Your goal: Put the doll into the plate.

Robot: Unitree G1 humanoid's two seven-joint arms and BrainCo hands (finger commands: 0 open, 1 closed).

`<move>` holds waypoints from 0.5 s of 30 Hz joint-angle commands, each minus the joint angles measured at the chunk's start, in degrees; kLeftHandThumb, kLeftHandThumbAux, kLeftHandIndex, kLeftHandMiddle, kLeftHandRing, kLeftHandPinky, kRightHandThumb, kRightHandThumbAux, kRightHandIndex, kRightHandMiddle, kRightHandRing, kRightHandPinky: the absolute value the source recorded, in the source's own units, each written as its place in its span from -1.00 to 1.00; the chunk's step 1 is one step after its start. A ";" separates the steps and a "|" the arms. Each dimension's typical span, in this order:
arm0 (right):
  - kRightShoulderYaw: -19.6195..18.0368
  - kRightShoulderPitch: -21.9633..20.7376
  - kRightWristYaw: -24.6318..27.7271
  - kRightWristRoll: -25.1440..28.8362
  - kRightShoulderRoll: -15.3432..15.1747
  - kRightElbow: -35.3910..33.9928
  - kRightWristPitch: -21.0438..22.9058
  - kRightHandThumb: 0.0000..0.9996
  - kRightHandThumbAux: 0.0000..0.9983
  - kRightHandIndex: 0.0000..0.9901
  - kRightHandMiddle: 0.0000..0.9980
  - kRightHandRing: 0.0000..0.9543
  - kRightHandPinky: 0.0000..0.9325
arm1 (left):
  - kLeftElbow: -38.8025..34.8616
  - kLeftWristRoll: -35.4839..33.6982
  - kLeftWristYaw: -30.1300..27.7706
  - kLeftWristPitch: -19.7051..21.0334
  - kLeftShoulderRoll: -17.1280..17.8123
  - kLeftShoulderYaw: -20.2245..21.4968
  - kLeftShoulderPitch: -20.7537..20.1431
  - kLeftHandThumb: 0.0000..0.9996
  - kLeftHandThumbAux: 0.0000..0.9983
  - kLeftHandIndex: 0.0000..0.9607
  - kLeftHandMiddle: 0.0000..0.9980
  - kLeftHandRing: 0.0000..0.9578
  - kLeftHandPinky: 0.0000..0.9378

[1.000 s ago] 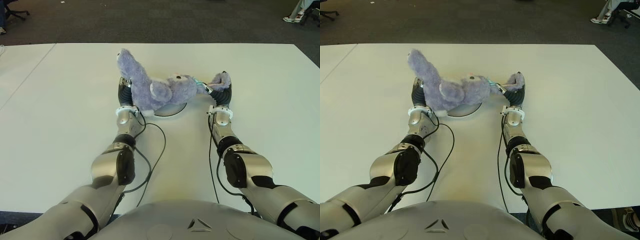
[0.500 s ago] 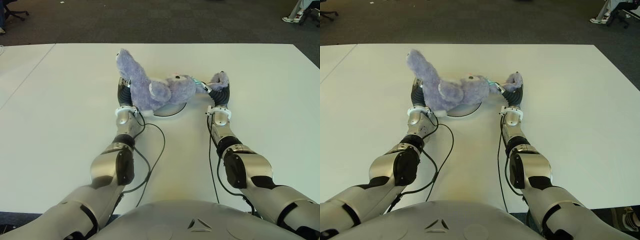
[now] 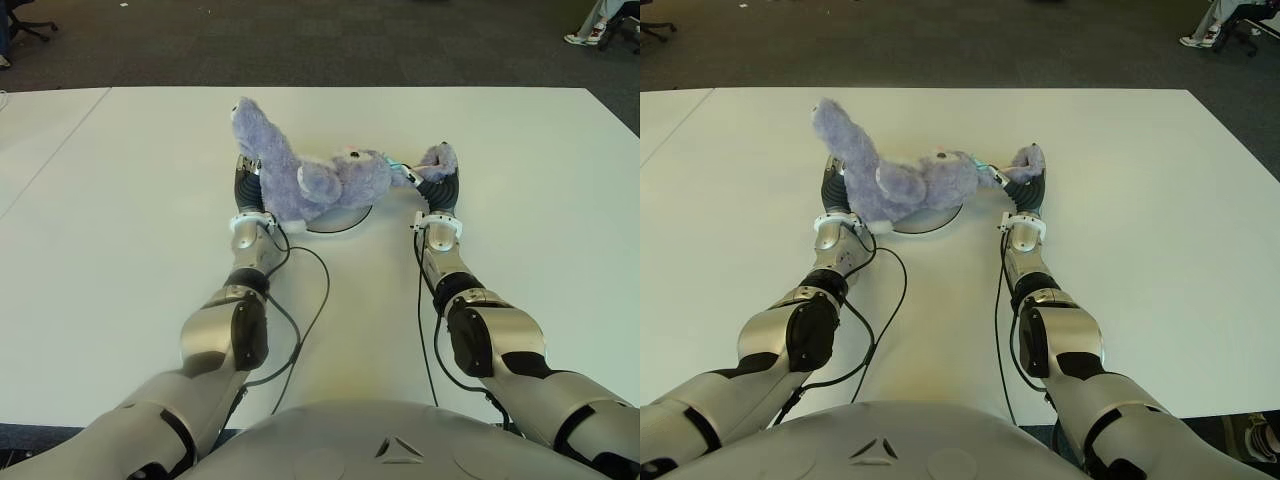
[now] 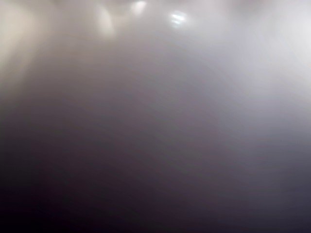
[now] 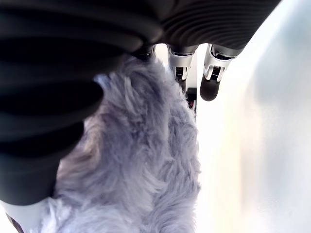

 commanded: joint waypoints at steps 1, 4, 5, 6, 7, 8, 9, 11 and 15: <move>0.54 13.45 2.70 -0.49 4.14 7.16 7.26 -1.00 0.52 -0.85 -0.89 -0.90 -0.86 | 7.53 -1.16 -0.21 5.55 -1.27 1.36 12.67 -1.00 0.06 -0.95 -0.93 -0.97 -0.99; 0.40 13.39 2.93 -0.33 4.17 7.12 7.14 -1.00 0.53 -0.85 -0.89 -0.90 -0.86 | 7.52 -1.19 -0.39 5.51 -1.29 1.43 12.68 -1.00 0.06 -0.95 -0.93 -0.97 -0.99; 0.34 13.38 3.02 -0.27 4.19 7.12 7.12 -1.00 0.56 -0.85 -0.88 -0.90 -0.87 | 7.53 -1.16 -0.36 5.54 -1.30 1.41 12.66 -1.00 0.06 -0.95 -0.93 -0.97 -0.99; 0.28 13.37 3.12 -0.21 4.21 7.11 7.09 -1.00 0.57 -0.85 -0.88 -0.90 -0.87 | 7.54 -1.13 -0.36 5.57 -1.32 1.40 12.65 -1.00 0.06 -0.95 -0.93 -0.97 -0.99; 0.23 13.36 3.19 -0.16 4.22 7.10 7.07 -1.00 0.58 -0.85 -0.88 -0.90 -0.87 | 7.54 -1.11 -0.36 5.59 -1.33 1.39 12.64 -1.00 0.06 -0.95 -0.93 -0.97 -0.99; 0.07 13.35 3.38 -0.01 4.23 7.10 7.14 -1.00 0.59 -0.85 -0.88 -0.90 -0.87 | 7.54 -1.13 -0.39 5.57 -1.34 1.41 12.64 -1.00 0.07 -0.95 -0.93 -0.98 -0.99; -0.04 13.35 3.52 0.10 4.24 7.10 7.19 -1.00 0.59 -0.84 -0.87 -0.89 -0.86 | 7.54 -1.15 -0.41 5.55 -1.35 1.42 12.64 -1.00 0.07 -0.95 -0.93 -0.97 -0.99; -0.30 13.35 3.87 0.36 4.23 7.10 7.34 -1.00 0.59 -0.84 -0.86 -0.88 -0.86 | 7.54 -0.99 -0.26 5.62 -1.32 1.28 12.63 -1.00 0.07 -0.95 -0.93 -0.97 -1.00; -0.63 13.33 4.32 0.72 4.22 7.10 7.56 -1.00 0.59 -0.84 -0.86 -0.88 -0.85 | 7.55 -0.84 -0.05 5.59 -1.37 1.15 12.65 -1.00 0.08 -0.95 -0.93 -0.97 -1.00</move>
